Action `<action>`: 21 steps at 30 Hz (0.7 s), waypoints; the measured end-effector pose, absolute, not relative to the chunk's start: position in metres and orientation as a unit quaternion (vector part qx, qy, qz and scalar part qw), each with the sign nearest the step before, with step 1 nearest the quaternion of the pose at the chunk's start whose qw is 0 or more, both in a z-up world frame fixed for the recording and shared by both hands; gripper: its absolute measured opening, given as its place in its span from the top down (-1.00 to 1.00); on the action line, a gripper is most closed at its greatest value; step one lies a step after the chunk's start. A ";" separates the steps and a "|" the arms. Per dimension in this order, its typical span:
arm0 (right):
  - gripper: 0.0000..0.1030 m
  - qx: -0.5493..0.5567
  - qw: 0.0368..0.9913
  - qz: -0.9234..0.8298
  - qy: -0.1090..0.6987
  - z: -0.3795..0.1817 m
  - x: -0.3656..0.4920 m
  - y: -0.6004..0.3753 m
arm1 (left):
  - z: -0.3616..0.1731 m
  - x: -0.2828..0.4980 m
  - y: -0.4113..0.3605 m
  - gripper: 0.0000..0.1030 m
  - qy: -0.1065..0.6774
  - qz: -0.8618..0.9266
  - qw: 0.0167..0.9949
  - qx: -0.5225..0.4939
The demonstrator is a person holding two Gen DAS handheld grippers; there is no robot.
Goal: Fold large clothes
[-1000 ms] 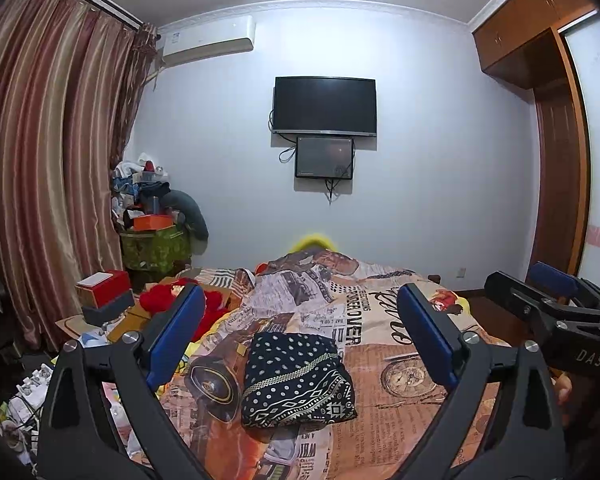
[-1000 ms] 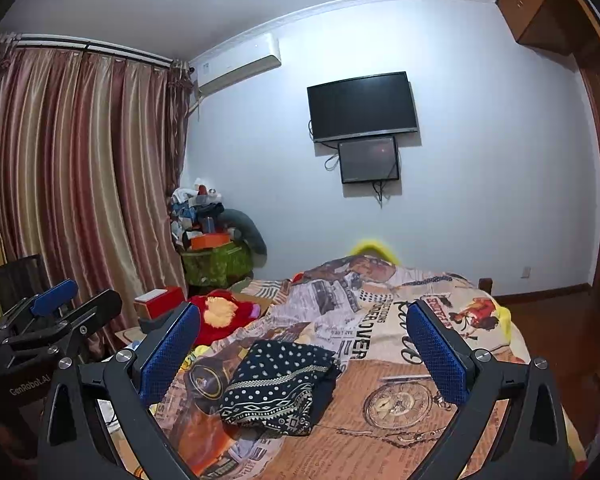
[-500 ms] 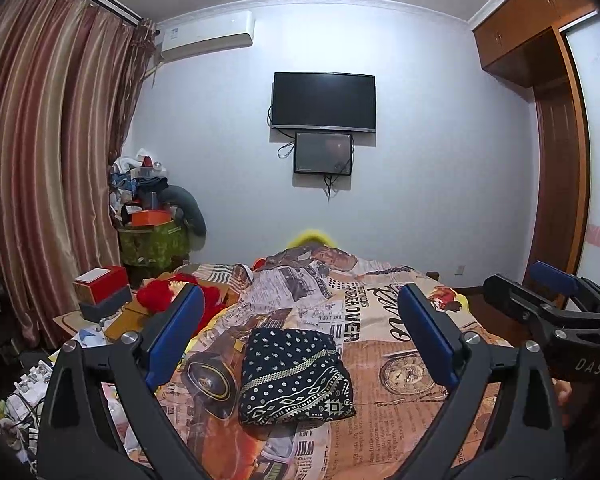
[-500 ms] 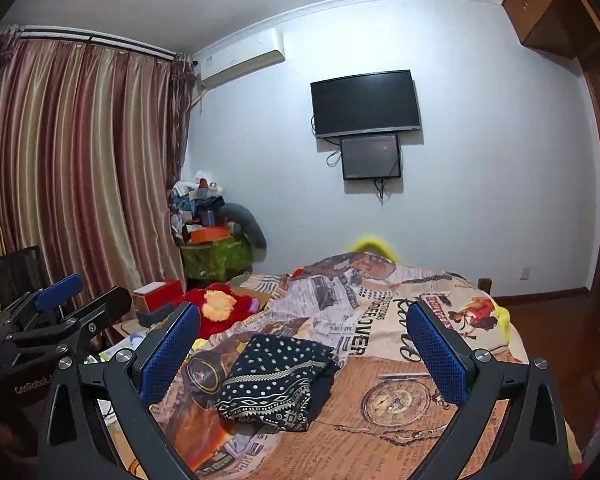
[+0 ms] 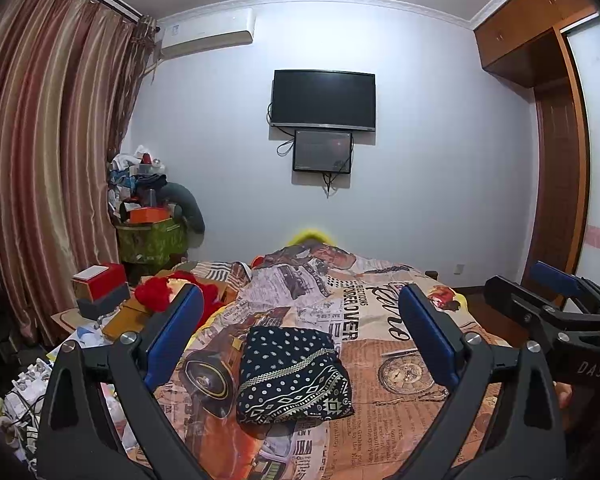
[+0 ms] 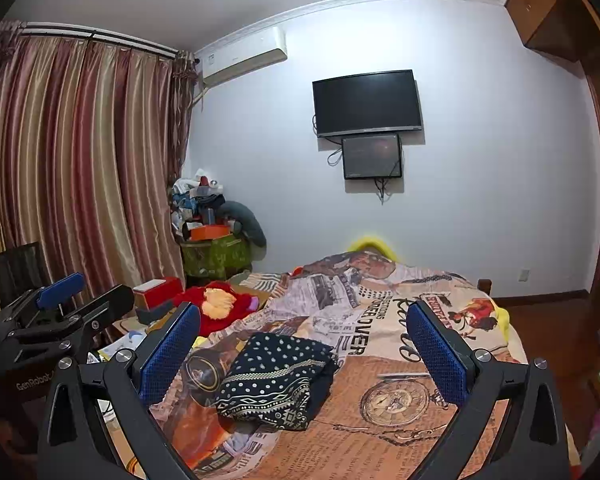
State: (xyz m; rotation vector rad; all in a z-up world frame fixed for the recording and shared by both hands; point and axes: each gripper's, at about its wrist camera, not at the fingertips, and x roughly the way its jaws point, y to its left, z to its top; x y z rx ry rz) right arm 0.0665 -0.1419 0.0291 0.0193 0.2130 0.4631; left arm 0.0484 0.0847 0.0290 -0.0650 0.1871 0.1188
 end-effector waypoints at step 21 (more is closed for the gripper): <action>-1.00 0.011 0.967 0.231 0.104 0.029 0.068 -0.144 | 0.028 0.051 0.083 -0.94 0.103 0.048 0.993 -0.043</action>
